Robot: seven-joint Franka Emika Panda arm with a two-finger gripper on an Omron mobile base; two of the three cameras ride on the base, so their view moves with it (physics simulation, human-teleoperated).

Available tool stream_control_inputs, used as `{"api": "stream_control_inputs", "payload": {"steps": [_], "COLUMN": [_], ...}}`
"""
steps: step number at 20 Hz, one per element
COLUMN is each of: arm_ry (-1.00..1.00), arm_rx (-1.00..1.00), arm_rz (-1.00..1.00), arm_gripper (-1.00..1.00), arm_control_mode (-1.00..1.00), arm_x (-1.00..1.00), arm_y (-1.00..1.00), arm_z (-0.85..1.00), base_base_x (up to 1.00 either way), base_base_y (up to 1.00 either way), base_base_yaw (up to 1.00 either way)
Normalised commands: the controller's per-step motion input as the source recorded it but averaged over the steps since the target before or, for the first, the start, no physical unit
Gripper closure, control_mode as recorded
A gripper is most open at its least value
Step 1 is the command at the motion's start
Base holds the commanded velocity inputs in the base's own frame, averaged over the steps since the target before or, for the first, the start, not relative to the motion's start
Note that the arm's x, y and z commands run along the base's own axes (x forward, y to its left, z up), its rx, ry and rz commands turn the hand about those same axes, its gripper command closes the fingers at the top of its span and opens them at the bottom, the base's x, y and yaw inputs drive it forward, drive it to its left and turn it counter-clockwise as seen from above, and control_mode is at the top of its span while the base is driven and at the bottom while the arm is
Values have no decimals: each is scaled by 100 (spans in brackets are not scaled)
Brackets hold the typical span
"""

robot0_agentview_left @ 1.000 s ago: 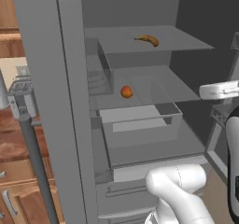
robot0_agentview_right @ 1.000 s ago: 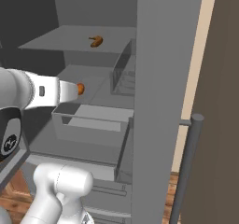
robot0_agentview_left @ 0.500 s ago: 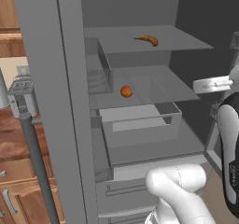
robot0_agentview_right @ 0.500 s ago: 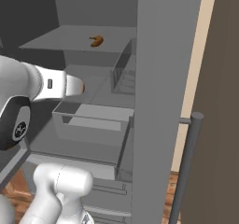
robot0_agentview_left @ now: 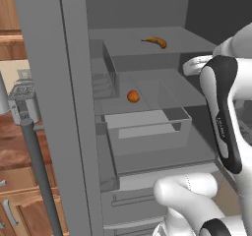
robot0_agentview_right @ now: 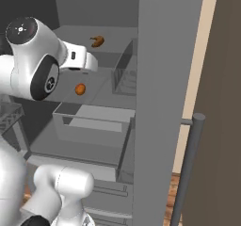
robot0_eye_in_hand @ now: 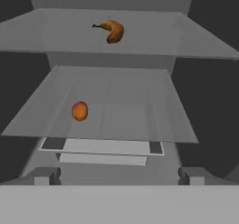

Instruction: Retrieve the banana and mango from the fridge and place them into the bowl on the dining table.

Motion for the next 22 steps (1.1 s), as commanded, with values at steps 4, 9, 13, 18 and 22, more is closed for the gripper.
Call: {"api": "stream_control_inputs", "payload": {"steps": [4, 9, 13, 18, 22], "arm_ry": [2, 0, 0, 0, 0], "arm_rx": [0, 0, 0, 0, 0], "arm_rz": [0, 0, 0, 0, 0], "arm_gripper": [-100, -100, -100, -100, -100], "arm_control_mode": [-100, -100, -100, -100, -100], "arm_x": [54, 50, 51, 66, 76], "arm_y": [0, 0, 4, 0, 0], "arm_z": [16, 1, 0, 0, 0], "base_base_x": [0, 0, 0, 0, 0], "base_base_y": [0, 0, 0, 0, 0], "base_base_yaw": [0, 0, 0, 0, 0]}}
